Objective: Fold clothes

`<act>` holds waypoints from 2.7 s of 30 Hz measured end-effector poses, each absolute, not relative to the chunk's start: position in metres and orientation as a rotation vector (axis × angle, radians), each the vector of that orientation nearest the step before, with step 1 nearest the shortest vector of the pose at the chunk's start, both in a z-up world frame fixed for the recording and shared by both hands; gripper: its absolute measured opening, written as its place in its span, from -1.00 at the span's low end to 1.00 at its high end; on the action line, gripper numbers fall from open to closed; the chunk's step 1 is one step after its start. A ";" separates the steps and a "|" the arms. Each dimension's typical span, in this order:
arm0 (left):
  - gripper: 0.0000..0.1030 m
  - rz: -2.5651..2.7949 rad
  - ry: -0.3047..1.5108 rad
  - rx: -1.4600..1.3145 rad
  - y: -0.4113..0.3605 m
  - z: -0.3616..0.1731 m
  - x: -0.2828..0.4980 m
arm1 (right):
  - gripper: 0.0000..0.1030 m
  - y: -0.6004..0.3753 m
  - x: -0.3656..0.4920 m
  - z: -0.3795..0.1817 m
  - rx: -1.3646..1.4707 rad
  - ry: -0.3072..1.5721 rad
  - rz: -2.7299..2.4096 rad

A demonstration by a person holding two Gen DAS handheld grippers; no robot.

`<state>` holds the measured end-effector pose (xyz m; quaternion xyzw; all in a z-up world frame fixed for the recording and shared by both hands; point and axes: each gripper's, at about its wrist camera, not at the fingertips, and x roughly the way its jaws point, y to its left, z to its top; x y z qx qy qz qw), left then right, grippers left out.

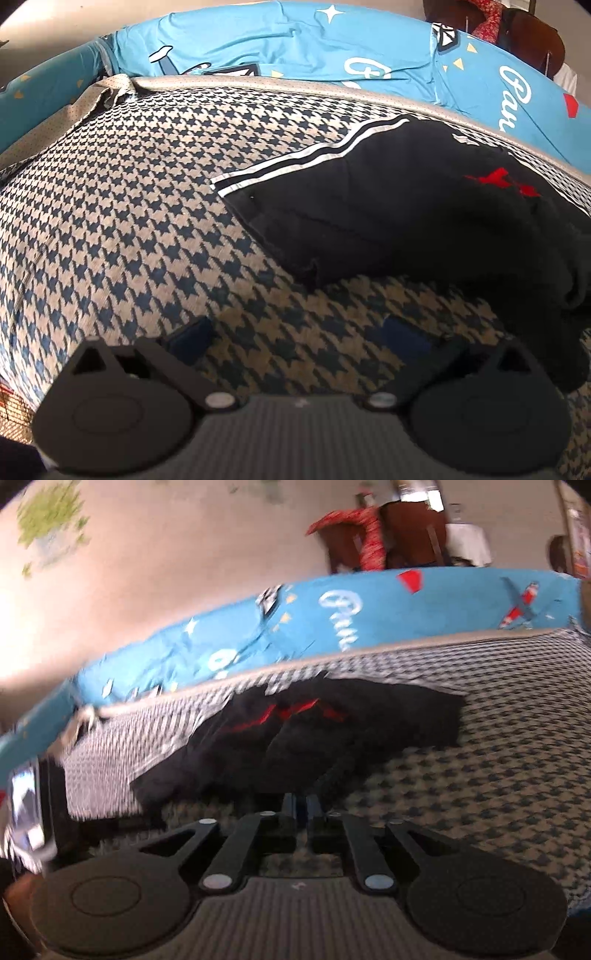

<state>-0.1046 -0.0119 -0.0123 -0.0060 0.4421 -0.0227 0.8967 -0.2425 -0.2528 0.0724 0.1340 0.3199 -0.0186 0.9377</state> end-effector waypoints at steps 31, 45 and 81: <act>1.00 0.109 0.837 0.065 -0.015 -0.025 0.021 | -0.90 -0.232 -0.223 0.071 0.087 0.635 0.007; 1.00 0.198 0.811 0.017 0.046 0.019 0.053 | -0.70 -0.296 -0.240 0.090 0.132 0.607 -0.443; 1.00 -0.487 0.928 0.058 -0.055 0.025 -0.016 | -0.61 -0.286 -0.079 0.037 0.102 0.733 -0.079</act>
